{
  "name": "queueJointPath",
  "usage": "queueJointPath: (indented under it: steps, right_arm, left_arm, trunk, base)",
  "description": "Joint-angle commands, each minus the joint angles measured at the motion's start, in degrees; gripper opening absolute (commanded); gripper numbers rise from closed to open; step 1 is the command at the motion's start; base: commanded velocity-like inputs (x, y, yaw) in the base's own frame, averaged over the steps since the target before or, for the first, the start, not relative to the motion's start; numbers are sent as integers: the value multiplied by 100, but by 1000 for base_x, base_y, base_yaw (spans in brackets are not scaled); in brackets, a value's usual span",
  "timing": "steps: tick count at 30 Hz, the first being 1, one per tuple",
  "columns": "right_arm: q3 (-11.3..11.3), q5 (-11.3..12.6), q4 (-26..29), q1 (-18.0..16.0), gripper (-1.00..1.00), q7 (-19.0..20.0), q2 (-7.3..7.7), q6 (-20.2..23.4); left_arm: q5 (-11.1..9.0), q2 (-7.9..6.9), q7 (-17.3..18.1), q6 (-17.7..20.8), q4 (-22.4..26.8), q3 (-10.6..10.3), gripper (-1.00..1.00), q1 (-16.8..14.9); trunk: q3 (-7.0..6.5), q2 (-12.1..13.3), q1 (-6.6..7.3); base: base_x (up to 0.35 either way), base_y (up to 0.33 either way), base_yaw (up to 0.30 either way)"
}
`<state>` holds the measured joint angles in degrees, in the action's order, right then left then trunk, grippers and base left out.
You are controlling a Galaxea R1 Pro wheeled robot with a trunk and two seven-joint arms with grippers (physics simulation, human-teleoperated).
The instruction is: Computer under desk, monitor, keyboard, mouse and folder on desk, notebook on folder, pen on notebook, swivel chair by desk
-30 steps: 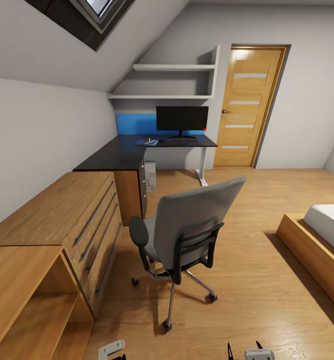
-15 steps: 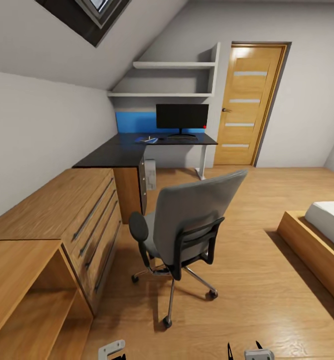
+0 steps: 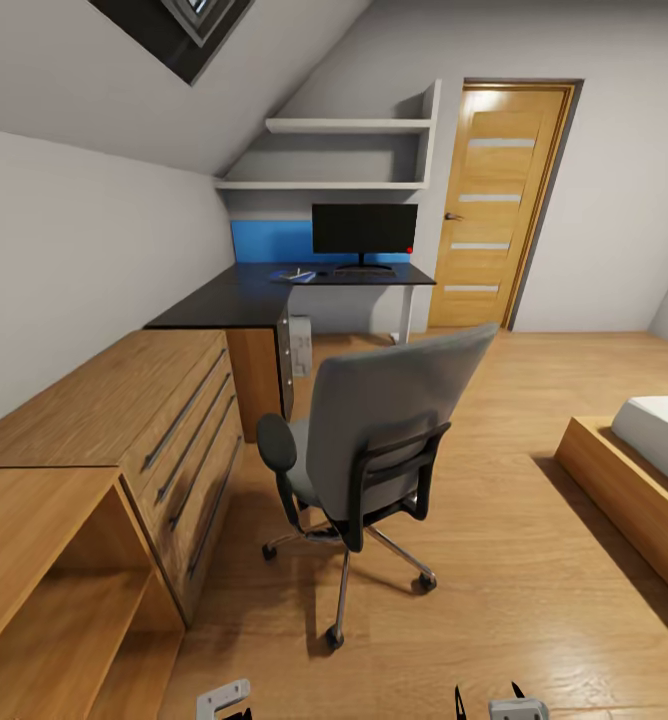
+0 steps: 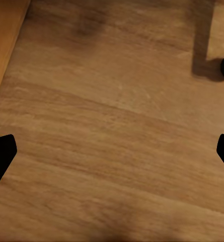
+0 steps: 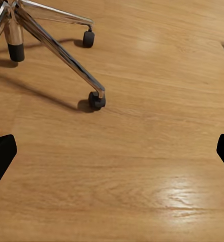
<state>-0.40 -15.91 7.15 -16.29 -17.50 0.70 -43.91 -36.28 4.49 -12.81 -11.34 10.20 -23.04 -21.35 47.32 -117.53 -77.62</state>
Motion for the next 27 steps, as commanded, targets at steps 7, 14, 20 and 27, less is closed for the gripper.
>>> queueJointPath:
  steps: [7, 14, 20, 27]
  right_arm:
    - [-4, -61, -5, -2, 100, -52, 0, 3]
    - [-10, -69, 49, -4, 100, -51, 7, -35]
    - [-68, -32, 783, -39, 100, -94, 19, 11]
    - [-233, 1290, 1121, -793, 100, -50, -5, 833]
  left_arm:
    - [-36, -1, -27, -18, 0, -49, 100, -3]
    - [-29, 36, -56, 271, 825, -69, 100, -9]
    - [-29, 25, -618, 1305, 2089, -62, 100, -221]
    - [-22, 186, -810, 2078, 2325, -61, 100, -809]
  trunk:
    - [131, -284, -153]
    - [257, -565, -307]
    - [365, -806, -439]
    - [490, -1087, -593]
  base:
    - [0, 0, 0]
    - [0, 0, 0]
    - [0, 0, 0]
    - [0, 0, 0]
